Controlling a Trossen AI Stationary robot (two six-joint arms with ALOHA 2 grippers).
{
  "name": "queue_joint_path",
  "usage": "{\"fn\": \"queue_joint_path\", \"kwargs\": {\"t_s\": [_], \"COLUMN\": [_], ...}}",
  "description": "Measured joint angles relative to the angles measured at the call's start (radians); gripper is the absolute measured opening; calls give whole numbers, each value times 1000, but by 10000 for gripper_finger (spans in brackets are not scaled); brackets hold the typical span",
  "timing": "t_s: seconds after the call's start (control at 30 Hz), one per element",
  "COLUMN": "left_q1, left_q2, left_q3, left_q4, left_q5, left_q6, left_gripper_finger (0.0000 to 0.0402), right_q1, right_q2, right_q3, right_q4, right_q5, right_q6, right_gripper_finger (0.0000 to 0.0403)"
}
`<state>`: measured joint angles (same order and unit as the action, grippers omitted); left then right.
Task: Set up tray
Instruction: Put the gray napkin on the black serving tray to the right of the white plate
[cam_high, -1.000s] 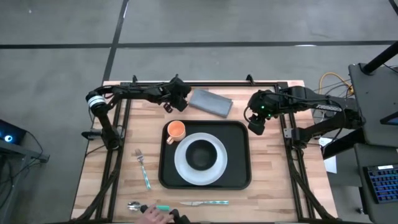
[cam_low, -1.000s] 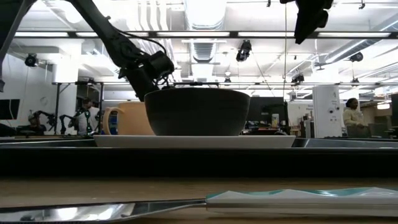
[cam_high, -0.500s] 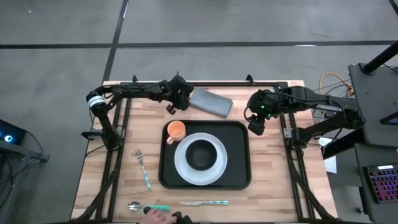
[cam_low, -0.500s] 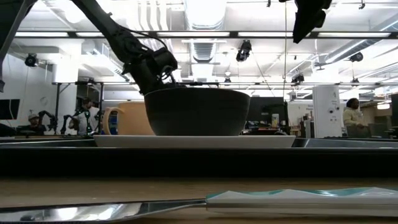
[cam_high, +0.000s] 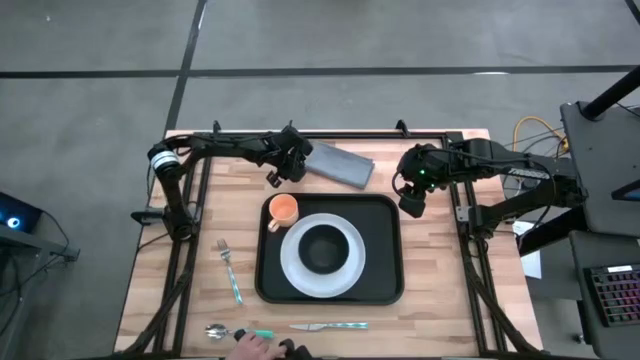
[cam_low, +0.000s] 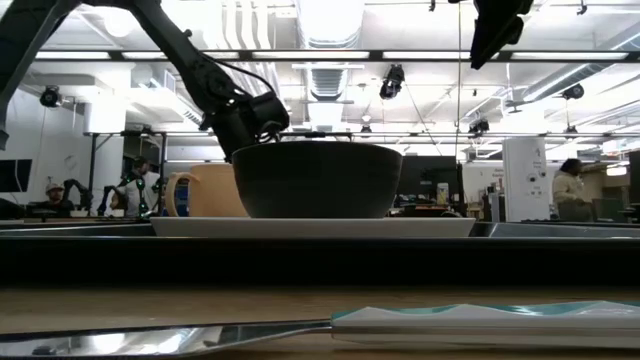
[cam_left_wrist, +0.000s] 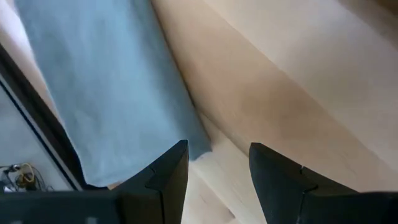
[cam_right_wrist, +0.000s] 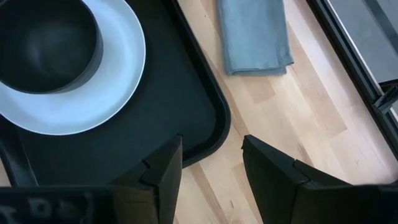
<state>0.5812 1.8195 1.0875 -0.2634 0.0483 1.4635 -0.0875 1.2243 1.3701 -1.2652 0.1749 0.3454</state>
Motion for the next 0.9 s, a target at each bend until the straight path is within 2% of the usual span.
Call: {"fn": "queue_joint_path", "kwargs": {"t_s": [0.2, 0.47, 0.8, 0.9], "left_q1": [1, 1, 2, 2], "left_q2": [49, 134, 138, 138], "left_q3": [75, 223, 227, 202], "left_q4": [-7, -255, -240, -185], "left_q5": [2, -21, 3, 3], "left_q6": [-54, -156, -166, -165], "left_gripper_finger": [150, 150, 150, 150], "right_q1": [3, 10, 22, 25], "right_q2": [0, 0, 0, 0], "right_q3": [0, 0, 0, 0], "right_q4": [0, -4, -4, -4], "right_q5": [-3, -27, -28, -30], "right_q6": [6, 6, 3, 3], "right_gripper_finger": [153, 157, 151, 153]}}
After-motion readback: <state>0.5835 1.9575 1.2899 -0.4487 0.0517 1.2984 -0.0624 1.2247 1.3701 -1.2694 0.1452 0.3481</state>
